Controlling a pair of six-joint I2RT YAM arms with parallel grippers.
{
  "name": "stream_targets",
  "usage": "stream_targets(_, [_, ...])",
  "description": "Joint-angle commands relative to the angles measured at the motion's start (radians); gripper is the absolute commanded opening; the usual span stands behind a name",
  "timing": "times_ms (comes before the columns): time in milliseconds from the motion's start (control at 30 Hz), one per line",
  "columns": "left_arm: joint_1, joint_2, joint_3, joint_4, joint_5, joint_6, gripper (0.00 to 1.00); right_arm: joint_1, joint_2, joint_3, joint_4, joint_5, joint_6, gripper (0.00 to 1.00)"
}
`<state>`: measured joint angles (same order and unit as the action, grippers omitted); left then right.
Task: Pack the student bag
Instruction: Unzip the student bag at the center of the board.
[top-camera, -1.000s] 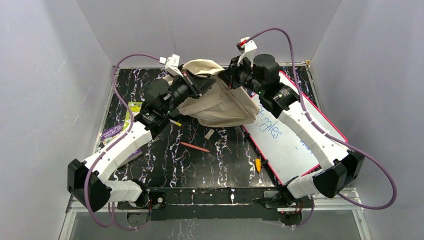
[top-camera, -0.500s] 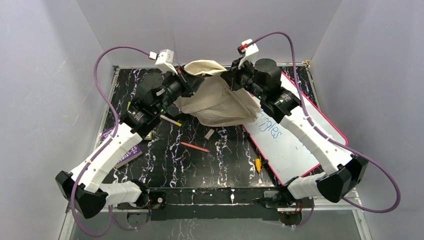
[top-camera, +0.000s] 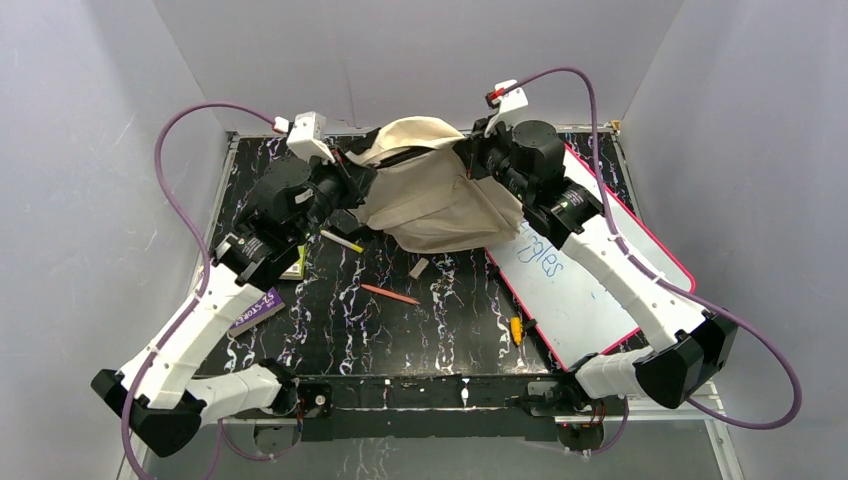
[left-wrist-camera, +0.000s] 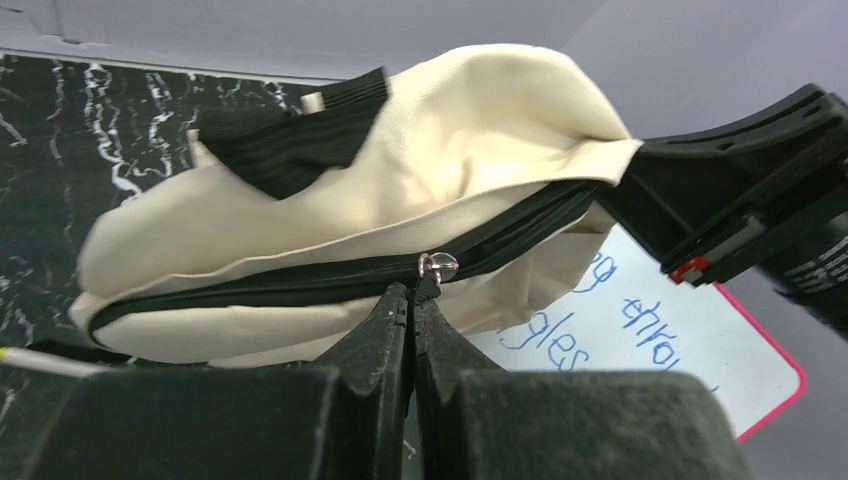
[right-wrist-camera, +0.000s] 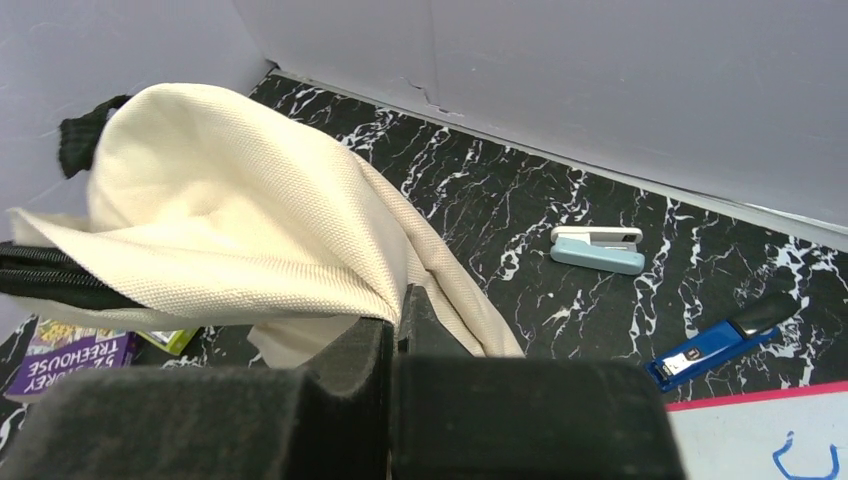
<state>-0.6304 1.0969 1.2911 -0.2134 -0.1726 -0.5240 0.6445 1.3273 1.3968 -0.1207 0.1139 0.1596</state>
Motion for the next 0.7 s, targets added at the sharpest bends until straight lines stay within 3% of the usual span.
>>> stream_targets(0, [0.022, -0.092, 0.011, -0.072, -0.137, 0.045, 0.00, -0.074, -0.035, 0.021, 0.087, 0.156, 0.036, 0.00])
stream_targets(467, [0.035, -0.130, -0.041, -0.261, -0.376, 0.031, 0.00, -0.164, -0.052, -0.028, 0.045, 0.137, 0.170, 0.00])
stream_targets(667, [0.060, -0.100, -0.030, -0.177, -0.333, 0.086, 0.00, -0.170, -0.081, -0.086, 0.209, 0.051, 0.175, 0.00])
